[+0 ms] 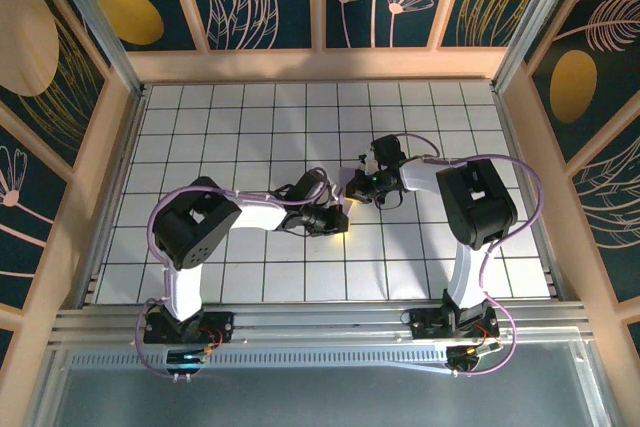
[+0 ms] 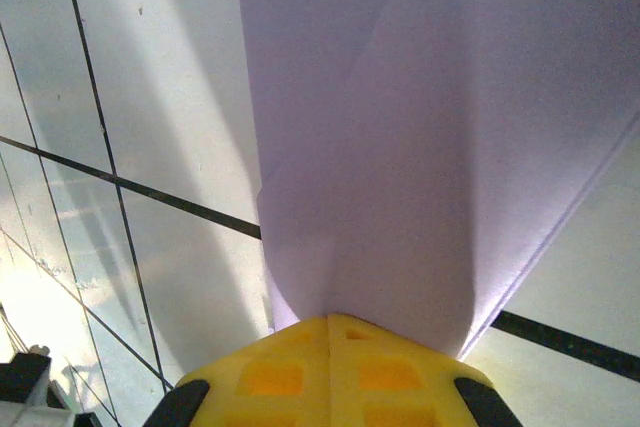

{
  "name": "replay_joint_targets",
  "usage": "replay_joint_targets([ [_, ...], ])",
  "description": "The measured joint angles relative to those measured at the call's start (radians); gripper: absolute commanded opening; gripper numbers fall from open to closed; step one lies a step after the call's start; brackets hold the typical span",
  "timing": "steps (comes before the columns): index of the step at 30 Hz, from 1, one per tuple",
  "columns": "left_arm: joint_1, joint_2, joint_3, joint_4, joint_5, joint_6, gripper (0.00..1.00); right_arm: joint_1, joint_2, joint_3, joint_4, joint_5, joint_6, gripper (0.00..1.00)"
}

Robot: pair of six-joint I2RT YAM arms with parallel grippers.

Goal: Fold a paper plane with a square sheet of paper (fold left side to right side)

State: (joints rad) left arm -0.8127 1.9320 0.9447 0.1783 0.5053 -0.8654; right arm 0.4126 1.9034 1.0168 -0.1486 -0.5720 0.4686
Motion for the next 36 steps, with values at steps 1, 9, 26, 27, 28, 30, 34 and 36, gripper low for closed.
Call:
replay_joint_targets([
  [1,-0.002,-0.005,-0.003,-0.006,0.003,0.000,0.00,0.000,0.000,0.002,-0.003,0.000,0.000,0.00],
  [9,-0.003,-0.107,-0.007,-0.031,-0.024,0.011,0.00,0.005,0.000,0.031,-0.043,0.015,0.000,0.11],
  [26,0.120,-0.537,-0.196,0.052,-0.486,-0.034,0.24,0.061,-0.188,0.208,-0.268,0.359,-0.045,0.59],
  [27,0.120,-0.549,-0.200,0.052,-0.515,-0.039,0.25,0.080,-0.185,0.217,-0.291,0.398,-0.046,0.60],
  [28,0.120,-0.558,-0.206,0.052,-0.541,-0.046,0.27,0.098,-0.182,0.225,-0.315,0.431,-0.045,0.60],
  [30,0.120,-0.571,-0.217,0.052,-0.578,-0.055,0.28,0.130,-0.167,0.243,-0.347,0.482,-0.043,0.61],
  [34,0.121,-0.572,-0.230,0.045,-0.616,-0.069,0.28,0.173,-0.083,0.307,-0.396,0.571,-0.040,0.61],
  [36,0.121,-0.572,-0.235,0.044,-0.623,-0.073,0.29,0.181,-0.041,0.332,-0.403,0.599,-0.040,0.61],
])
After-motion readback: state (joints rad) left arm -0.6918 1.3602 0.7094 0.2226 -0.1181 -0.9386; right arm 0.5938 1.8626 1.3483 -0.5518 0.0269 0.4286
